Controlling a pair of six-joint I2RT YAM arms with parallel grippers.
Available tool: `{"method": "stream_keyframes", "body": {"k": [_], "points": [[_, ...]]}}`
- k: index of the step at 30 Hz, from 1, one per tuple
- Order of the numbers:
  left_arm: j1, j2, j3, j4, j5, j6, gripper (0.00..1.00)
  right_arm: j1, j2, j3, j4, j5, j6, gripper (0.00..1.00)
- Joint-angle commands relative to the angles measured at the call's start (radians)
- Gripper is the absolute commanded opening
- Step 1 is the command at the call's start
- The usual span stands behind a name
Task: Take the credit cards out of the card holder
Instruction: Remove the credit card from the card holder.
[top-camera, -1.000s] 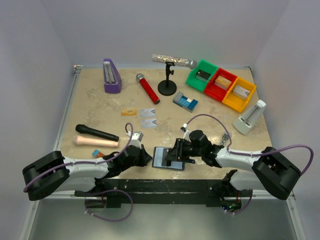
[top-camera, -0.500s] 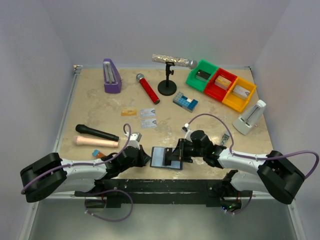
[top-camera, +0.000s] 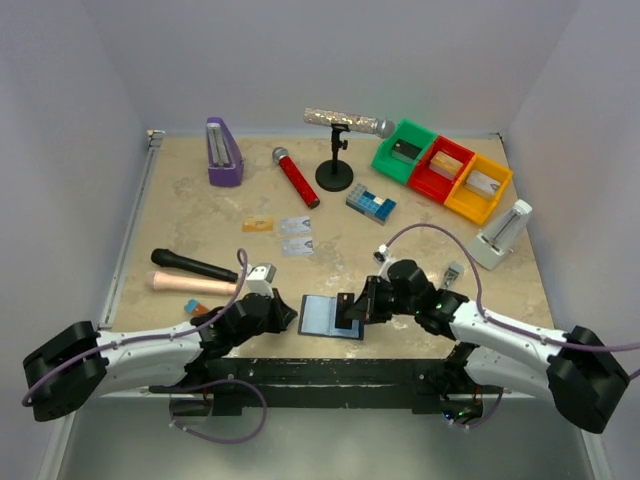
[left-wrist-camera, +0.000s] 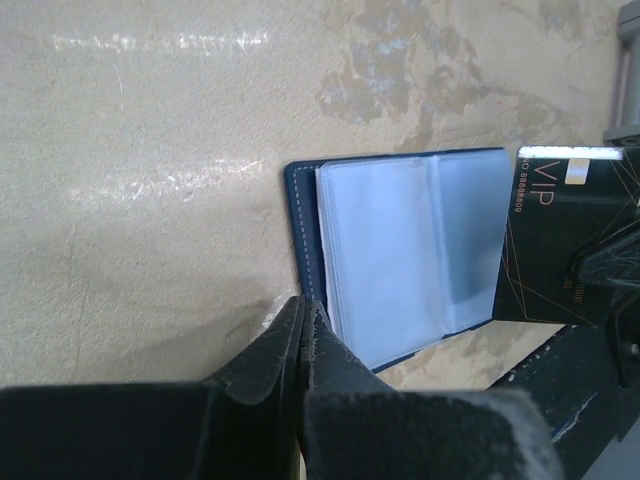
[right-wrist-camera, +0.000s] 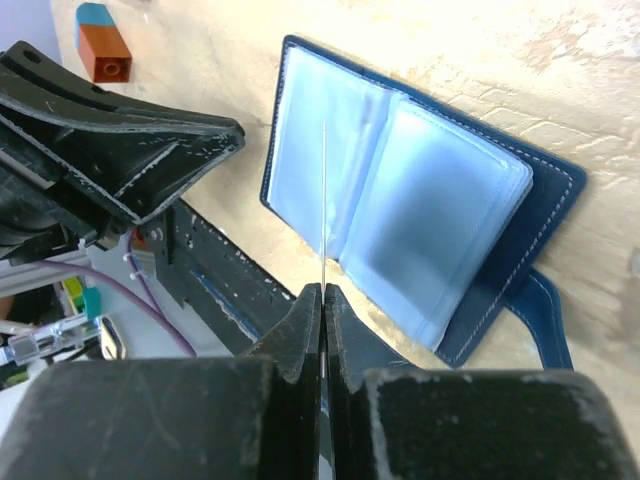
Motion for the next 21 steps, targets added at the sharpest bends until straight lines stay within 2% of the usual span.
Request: {"method": "stream_keyframes", "body": {"k": [1, 2, 4, 6, 8, 12, 13, 17, 21], "points": [[0.0, -0.128, 0.021, -0.085, -0.057, 0.027, 0.03, 0.002, -0.121, 0.103, -0.244, 0.112, -0.095, 0.0], [0.001, -0.162, 0.032, -0.111, -0.059, 0.035, 0.11, 0.001, -0.146, 0.125, -0.28, 0.121, -0.123, 0.0], [0.001, -0.243, 0.061, -0.147, -0.047, 0.076, 0.34, 0.002, -0.2, 0.181, -0.341, 0.106, -0.205, 0.0], [0.004, -0.315, 0.101, -0.181, -0.021, 0.111, 0.54, 0.002, -0.221, 0.241, -0.398, 0.029, -0.299, 0.0], [0.007, -0.383, 0.134, -0.191, 0.028, 0.156, 0.65, 0.002, -0.23, 0.305, -0.45, -0.101, -0.405, 0.0], [0.012, -0.504, 0.22, -0.191, 0.212, 0.266, 0.7, 0.011, -0.231, 0.437, -0.664, -0.308, -0.581, 0.0], [0.014, -0.52, 0.237, -0.193, 0.297, 0.291, 0.7, 0.019, -0.231, 0.473, -0.714, -0.342, -0.623, 0.0], [0.015, -0.563, 0.314, -0.198, 0.5, 0.342, 0.7, 0.088, -0.224, 0.572, -0.873, -0.425, -0.718, 0.0], [0.014, -0.523, 0.358, -0.144, 0.71, 0.352, 0.7, 0.169, -0.182, 0.654, -0.95, -0.424, -0.766, 0.0]]}}
